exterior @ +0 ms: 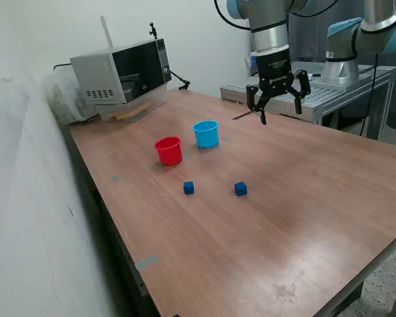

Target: Place red objects in the red bin, and blue objects in the blue bin.

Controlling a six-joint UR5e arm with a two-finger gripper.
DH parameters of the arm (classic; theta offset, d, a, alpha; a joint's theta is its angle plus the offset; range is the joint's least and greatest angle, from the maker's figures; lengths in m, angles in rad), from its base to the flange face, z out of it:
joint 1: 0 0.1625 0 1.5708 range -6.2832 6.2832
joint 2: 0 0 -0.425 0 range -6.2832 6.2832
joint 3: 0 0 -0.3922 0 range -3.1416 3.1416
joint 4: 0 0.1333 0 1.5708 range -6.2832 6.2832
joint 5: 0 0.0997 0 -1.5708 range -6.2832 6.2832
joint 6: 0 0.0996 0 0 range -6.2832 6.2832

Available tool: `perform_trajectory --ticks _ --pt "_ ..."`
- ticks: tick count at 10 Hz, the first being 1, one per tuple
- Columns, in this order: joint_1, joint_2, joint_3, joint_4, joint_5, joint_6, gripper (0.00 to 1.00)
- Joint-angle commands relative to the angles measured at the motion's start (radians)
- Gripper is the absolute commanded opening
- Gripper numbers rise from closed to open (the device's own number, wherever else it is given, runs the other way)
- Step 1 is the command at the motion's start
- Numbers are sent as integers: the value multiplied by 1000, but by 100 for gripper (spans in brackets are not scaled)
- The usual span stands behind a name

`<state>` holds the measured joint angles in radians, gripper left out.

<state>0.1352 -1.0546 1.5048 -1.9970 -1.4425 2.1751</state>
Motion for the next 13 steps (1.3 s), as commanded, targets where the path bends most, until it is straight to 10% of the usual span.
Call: perform_trajectory --ticks 1,3,6,13 --pt "59 -12 44 -96 83 359 100" --pt "89 -8 31 -157 59 739 100" --pt "106 10 12 -184 -281 1271 100" --pt "116 247 -220 -192 -299 1385 100"
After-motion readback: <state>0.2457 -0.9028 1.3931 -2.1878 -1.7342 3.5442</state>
